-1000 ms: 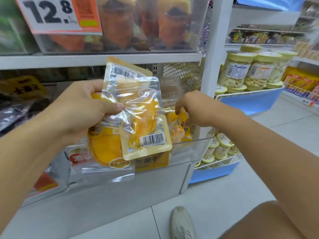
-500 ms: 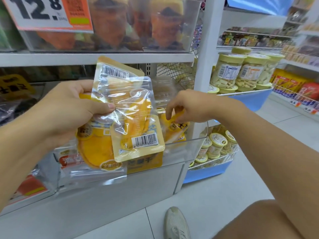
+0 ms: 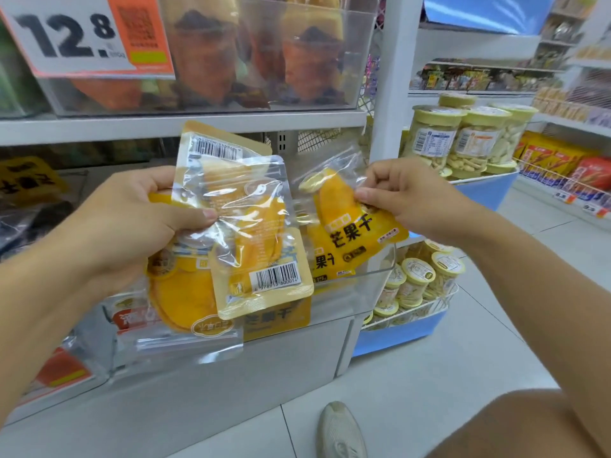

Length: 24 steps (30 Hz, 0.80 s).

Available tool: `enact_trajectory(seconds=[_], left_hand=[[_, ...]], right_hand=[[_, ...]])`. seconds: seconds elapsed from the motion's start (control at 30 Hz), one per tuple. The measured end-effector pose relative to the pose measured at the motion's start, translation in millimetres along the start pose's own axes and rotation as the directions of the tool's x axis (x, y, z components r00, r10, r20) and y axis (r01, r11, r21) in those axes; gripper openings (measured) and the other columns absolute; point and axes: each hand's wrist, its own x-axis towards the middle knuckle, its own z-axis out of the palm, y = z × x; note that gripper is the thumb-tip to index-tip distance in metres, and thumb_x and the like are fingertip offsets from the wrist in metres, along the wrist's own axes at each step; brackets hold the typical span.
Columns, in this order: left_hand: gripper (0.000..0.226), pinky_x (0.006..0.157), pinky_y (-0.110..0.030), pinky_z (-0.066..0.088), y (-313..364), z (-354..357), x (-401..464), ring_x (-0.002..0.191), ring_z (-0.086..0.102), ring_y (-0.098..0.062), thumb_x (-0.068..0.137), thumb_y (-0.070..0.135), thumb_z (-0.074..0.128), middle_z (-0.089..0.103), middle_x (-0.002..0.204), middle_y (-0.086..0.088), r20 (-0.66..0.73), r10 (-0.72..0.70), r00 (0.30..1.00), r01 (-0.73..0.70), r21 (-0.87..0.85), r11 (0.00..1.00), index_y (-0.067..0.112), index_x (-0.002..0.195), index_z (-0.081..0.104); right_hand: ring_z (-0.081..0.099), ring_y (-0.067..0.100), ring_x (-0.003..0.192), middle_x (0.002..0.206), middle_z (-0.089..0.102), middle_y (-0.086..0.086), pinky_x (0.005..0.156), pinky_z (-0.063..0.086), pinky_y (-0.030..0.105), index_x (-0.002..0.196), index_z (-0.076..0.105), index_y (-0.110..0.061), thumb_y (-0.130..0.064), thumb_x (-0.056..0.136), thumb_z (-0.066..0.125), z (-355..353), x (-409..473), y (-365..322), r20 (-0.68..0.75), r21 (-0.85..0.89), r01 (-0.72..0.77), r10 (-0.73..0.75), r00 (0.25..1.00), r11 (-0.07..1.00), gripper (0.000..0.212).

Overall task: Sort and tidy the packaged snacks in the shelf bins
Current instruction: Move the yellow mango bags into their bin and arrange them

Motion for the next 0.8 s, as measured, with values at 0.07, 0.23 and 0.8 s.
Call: enact_trajectory(seconds=[0.07,0.23,0.8], left_hand=[[0.033,0.074,-0.035,0.054,-1,1,0,0.079,0.076,-0.019,0.079,0.0,0.074,0.079,0.09,0.0,-0.01,0.004,1.0,-0.004,-0.006,1.0,0.027,0.096,0.077],[0.033,0.073,-0.035,0.054,-1,2,-1,0.077,0.076,-0.019,0.079,-0.001,0.073,0.078,0.088,0.0,-0.017,0.014,1.0,-0.014,-0.012,1.0,0.027,0.097,0.076],[0.035,0.074,-0.036,0.055,-3,1,3,0.078,0.076,-0.02,0.076,0.002,0.074,0.079,0.089,-0.001,0.005,0.056,0.998,-0.055,-0.019,0.998,0.034,0.091,0.079]], right_hand=[[0.059,0.017,0.065,0.079,0.067,0.015,0.06,0.048,0.035,0.085,0.058,-0.011,-0.008,0.092,0.068,14,2,11,-0.054,-0.079,-0.074,0.07,0.996,0.994,0.013],[0.058,0.03,0.08,0.085,0.055,0.008,0.057,0.046,0.034,0.1,0.047,-0.009,0.006,0.084,0.061,45,12,-2,-0.023,-0.62,-0.101,0.111,0.994,0.778,0.027],[0.067,0.017,0.051,0.093,0.071,0.01,0.049,0.055,0.034,0.099,0.061,-0.01,-0.006,0.078,0.084,63,53,1,0.246,-0.536,-0.111,0.281,0.928,0.837,0.031]])
